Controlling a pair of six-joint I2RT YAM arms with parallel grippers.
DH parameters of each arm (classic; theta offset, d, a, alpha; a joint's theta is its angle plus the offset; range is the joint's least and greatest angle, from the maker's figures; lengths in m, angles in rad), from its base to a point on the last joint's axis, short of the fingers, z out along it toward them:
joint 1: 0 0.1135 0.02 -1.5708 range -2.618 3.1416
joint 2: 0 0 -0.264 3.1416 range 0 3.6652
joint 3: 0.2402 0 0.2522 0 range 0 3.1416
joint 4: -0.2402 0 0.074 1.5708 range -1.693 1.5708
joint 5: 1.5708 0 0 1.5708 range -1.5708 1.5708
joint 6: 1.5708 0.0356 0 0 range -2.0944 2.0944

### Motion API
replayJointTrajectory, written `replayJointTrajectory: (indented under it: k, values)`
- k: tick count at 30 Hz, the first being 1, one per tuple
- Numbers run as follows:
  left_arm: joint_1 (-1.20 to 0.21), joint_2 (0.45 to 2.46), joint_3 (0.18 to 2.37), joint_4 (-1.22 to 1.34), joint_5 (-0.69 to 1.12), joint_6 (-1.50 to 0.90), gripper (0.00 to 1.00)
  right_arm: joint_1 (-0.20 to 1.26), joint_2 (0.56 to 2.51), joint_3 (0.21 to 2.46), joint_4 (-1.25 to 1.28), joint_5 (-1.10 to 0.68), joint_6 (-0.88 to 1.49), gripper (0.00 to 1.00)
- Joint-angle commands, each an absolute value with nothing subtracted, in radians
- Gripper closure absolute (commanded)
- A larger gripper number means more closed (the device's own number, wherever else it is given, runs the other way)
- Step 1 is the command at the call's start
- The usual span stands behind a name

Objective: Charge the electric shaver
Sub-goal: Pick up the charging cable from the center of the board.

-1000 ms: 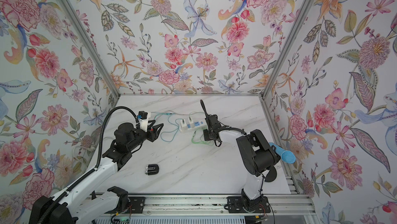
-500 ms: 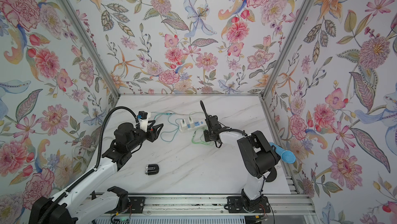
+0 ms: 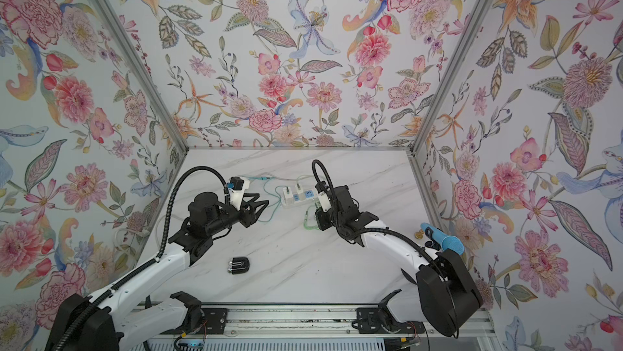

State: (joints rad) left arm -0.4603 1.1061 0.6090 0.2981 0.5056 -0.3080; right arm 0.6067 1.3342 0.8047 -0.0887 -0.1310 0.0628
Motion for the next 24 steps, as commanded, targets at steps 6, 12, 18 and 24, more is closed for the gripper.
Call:
replayJointTrajectory:
  k: [6, 12, 18, 24]
  values:
    - [-0.553, 1.2, 0.619, 0.419, 0.699, -0.32, 0.47, 0.588, 1.244, 0.795, -0.131, -0.482, -0.089, 1.0]
    - [-0.58, 1.227, 0.643, 0.418, 0.739, -0.31, 0.49, 0.581, 1.25, 0.81, -0.151, -0.556, -0.11, 1.0]
    - [-0.603, 1.252, 0.641, 0.472, 0.732, -0.35, 0.51, 0.611, 1.285, 0.835, -0.17, -0.515, -0.127, 1.0]
    - [-0.626, 1.301, 0.624, 0.559, 0.713, -0.409, 0.61, 0.642, 1.296, 0.845, -0.159, -0.467, -0.126, 1.0]
